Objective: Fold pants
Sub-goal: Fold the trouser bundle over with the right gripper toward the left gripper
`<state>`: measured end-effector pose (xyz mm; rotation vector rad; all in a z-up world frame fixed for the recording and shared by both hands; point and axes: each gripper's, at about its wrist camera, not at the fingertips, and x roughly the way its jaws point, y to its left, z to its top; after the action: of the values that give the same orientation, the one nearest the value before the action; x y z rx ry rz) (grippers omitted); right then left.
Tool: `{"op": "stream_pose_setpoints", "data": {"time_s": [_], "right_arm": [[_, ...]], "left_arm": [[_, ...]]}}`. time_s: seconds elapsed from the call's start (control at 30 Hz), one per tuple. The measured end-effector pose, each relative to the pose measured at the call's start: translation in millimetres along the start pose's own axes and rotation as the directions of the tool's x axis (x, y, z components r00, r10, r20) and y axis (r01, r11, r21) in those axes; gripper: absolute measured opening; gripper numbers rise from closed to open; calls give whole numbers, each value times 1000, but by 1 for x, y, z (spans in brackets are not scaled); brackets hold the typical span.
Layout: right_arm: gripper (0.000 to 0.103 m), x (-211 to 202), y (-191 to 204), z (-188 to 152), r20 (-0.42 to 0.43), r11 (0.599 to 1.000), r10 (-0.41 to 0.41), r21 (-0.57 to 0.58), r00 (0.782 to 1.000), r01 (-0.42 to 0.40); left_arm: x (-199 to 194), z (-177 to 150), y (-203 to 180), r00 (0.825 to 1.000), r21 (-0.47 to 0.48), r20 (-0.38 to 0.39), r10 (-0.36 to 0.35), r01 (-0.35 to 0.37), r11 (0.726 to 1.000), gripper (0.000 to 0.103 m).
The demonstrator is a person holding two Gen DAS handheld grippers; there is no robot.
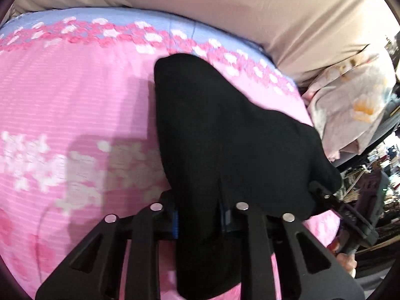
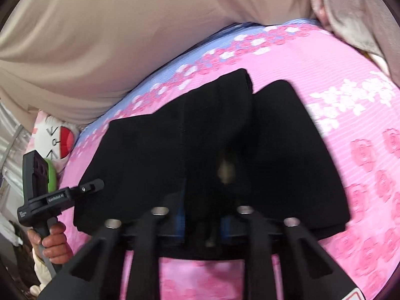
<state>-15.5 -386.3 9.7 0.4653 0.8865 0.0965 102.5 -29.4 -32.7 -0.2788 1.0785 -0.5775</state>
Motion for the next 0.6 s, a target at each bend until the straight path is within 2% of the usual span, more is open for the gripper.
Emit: {"op": "stream_pose_setpoints", "data": {"time_s": [0.07,0.17,0.27,0.33,0.37,0.4,0.47,0.5,0.53,0.57,0.6], "right_arm": [[18,4,23,-6,-10,999,4,-40,1000,-4],[17,21,60,-19,-72,992,98,-69,993,-103],[17,42,98,-37,-136,977,178,-95,975,-192],[16,54,117,-47,-154,971,187,-123,970,-207],[16,56,123,-49,-144,971,171,-140,975,-192],[15,55,125,-47,-132,973,155,-152,979,-175],[14,34,123,-35,-82,973,175,-140,981,-185],[14,12,122,-24,-39,970,188,-147,981,-191],[14,-3,120,-19,-14,969,185,-163,983,-185],[14,-22,118,-15,25,971,154,-189,988,-147],[14,-31,117,-15,44,973,125,-202,991,-114]], "left_arm": [[-14,0,13,1000,-1,-16,6,-6,1000,20],[-48,-8,45,995,7,1,100,-100,995,20],[-75,-18,81,979,-24,15,202,-202,979,23],[-79,-26,92,955,-11,14,295,-295,956,32],[-80,-29,92,945,-1,22,327,-327,945,36],[-83,-32,88,923,14,50,383,-384,923,36],[-97,-36,73,875,46,143,462,-472,880,36],[-105,-37,59,855,66,203,477,-498,865,40],[-112,-37,47,850,75,243,467,-496,865,55],[-116,-36,37,853,82,268,447,-482,872,72],[-117,-38,28,860,92,287,421,-462,882,77]]}}
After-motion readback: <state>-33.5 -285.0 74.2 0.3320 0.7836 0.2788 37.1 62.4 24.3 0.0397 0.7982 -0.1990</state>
